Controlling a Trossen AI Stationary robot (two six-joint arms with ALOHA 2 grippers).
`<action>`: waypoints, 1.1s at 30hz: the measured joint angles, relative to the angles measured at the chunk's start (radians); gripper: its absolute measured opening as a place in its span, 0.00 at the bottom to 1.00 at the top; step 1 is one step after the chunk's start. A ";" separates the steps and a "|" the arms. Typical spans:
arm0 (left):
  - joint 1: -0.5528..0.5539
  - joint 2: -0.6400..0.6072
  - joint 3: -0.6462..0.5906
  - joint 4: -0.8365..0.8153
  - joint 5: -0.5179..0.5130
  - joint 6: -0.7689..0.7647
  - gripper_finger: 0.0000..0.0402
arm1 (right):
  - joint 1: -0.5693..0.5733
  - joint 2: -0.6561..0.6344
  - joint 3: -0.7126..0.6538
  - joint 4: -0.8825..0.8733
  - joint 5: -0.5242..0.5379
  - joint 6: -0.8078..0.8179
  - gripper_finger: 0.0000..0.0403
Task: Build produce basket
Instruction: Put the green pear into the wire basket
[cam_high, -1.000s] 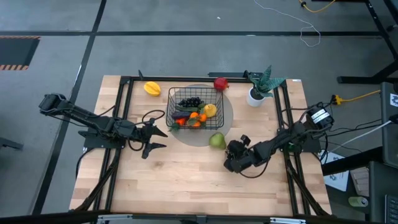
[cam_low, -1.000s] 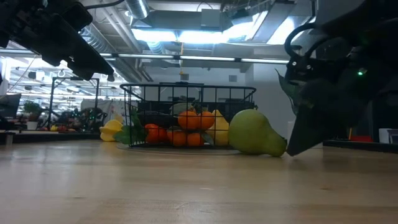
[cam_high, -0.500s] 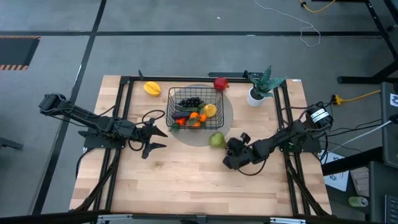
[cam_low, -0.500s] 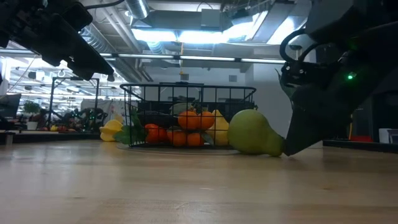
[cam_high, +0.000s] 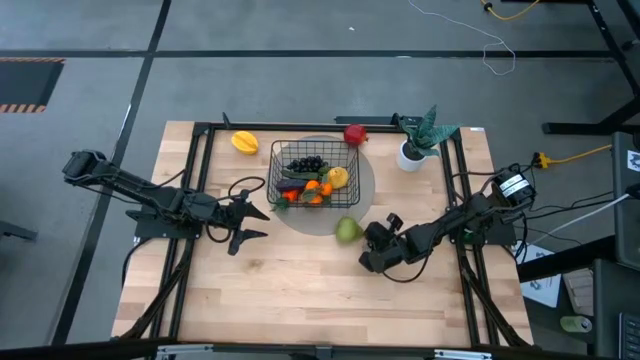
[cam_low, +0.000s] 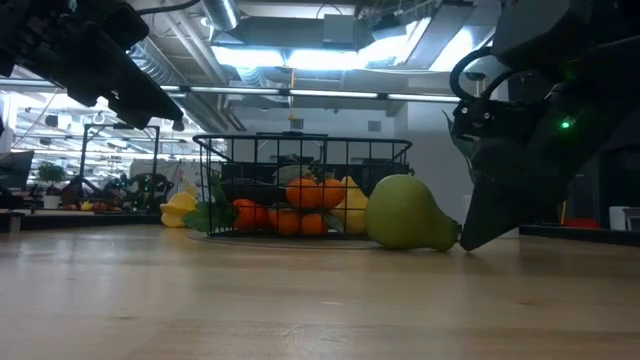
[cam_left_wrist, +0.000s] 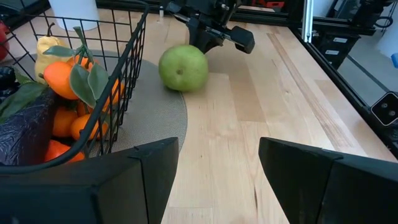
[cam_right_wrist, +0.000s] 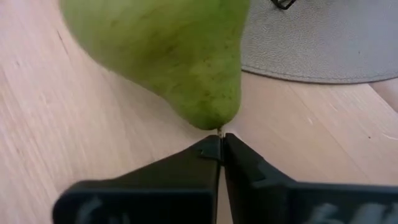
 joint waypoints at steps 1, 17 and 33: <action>0.000 0.000 0.000 0.000 0.000 0.000 0.53 | 0.000 0.000 0.000 0.001 -0.001 0.000 0.01; 0.000 0.000 0.000 0.000 0.000 0.000 0.53 | 0.063 0.000 0.245 -0.011 0.122 -0.272 0.00; 0.000 0.000 0.000 0.000 0.000 0.000 0.53 | -0.201 -0.001 0.679 -0.279 0.247 -0.738 0.01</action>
